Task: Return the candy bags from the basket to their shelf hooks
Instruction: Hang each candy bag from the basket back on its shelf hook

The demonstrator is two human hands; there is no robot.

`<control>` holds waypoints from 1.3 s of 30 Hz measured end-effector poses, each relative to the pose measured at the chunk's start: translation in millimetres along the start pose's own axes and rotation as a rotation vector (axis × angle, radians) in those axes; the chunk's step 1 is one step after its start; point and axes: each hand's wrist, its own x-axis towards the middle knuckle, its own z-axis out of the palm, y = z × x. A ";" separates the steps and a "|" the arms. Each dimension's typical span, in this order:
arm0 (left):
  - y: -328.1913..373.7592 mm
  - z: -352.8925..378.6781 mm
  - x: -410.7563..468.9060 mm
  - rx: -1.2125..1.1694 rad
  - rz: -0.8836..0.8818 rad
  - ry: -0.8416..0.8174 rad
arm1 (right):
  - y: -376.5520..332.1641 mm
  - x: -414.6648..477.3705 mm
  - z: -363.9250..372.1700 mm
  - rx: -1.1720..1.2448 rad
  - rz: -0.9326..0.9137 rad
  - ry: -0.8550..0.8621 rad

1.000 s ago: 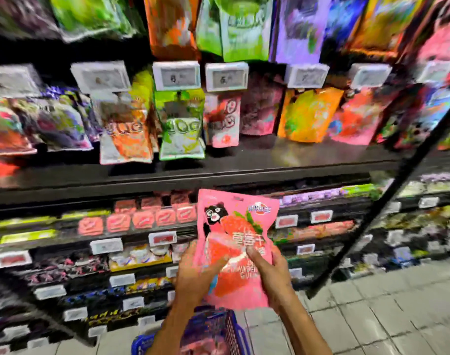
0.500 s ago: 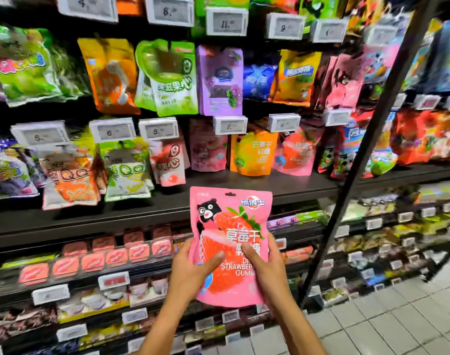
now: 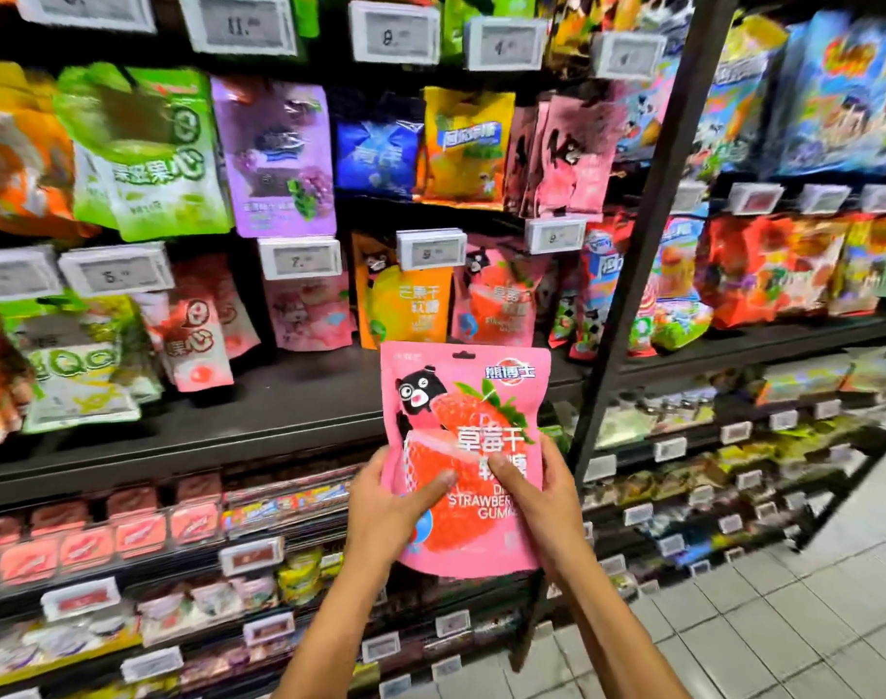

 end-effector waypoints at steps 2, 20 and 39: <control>-2.2 15.4 12.8 -0.017 -0.004 0.007 | -0.8 16.6 -11.0 0.047 0.009 0.009; -24.2 118.1 150.9 0.101 0.132 -0.038 | -35.8 211.8 -51.5 -0.222 -0.345 0.377; -14.6 202.4 185.5 0.067 0.163 0.334 | -64.7 330.1 -61.1 -0.113 -0.211 0.155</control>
